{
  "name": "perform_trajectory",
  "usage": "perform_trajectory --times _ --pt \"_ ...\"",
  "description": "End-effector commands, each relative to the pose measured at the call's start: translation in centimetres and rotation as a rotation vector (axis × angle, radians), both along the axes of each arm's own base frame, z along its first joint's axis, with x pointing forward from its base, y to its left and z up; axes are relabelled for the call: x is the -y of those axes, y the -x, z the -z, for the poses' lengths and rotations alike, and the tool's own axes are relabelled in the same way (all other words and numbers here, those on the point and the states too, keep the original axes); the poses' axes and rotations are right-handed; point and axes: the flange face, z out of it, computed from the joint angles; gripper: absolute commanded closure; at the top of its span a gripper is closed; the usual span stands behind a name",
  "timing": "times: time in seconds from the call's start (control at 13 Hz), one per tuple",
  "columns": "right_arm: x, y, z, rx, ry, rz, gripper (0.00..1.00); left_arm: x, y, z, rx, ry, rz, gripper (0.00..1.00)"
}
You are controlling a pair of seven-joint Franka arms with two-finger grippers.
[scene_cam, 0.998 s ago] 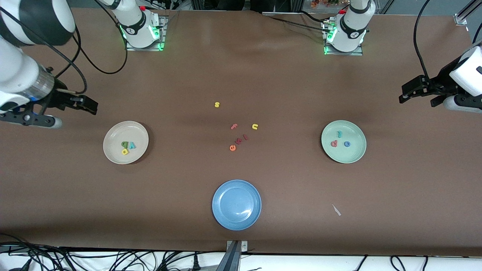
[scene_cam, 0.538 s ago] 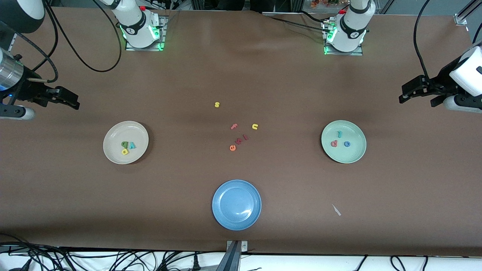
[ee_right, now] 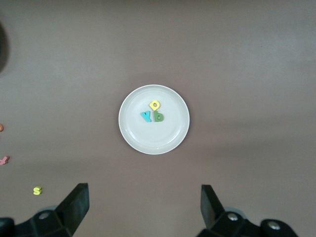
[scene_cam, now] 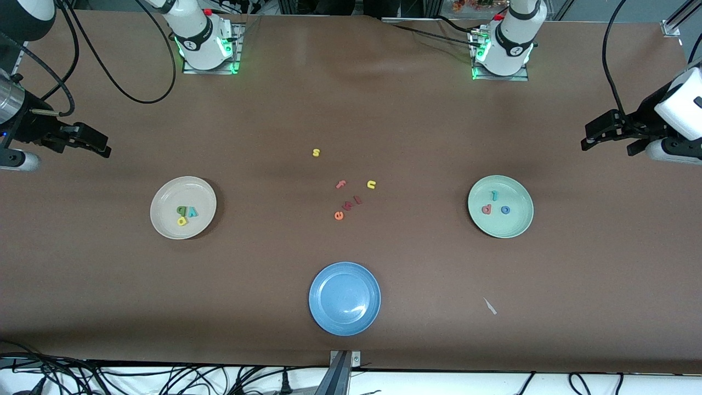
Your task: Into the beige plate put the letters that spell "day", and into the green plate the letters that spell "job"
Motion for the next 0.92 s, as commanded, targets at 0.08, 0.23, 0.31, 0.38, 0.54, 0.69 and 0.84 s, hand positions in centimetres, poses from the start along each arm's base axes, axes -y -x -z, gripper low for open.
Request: perform_trajectory --times 0.08,0.23,0.31,0.38,0.54,0.69,0.84 --pt "0.2 0.6 -0.9 0.007 -0.01 0.002 0.0 0.1 0.2 -0.6 0.006 -0.017 0.022 0.0" --pt "1.1 0.6 -0.8 0.006 -0.018 -0.054 0.0 0.1 0.2 -0.6 0.006 -0.017 0.022 0.0" --pt "1.2 0.6 -0.9 0.008 -0.021 -0.1 0.0 0.1 0.2 -0.6 0.006 -0.017 0.022 0.0" --pt "1.3 0.6 -0.8 0.006 -0.021 -0.099 0.0 0.1 0.2 -0.6 0.006 -0.017 0.022 0.0" --pt "1.6 0.9 -1.2 0.011 -0.021 -0.09 0.0 0.1 0.1 -0.6 0.005 -0.017 0.022 0.0" --pt "1.8 1.3 -1.6 0.018 -0.02 -0.089 0.0 0.3 0.1 -0.6 0.005 -0.018 0.025 0.0" --pt "1.6 1.3 -1.5 0.015 -0.02 -0.09 0.0 0.3 0.1 -0.6 0.005 -0.016 0.025 0.0"
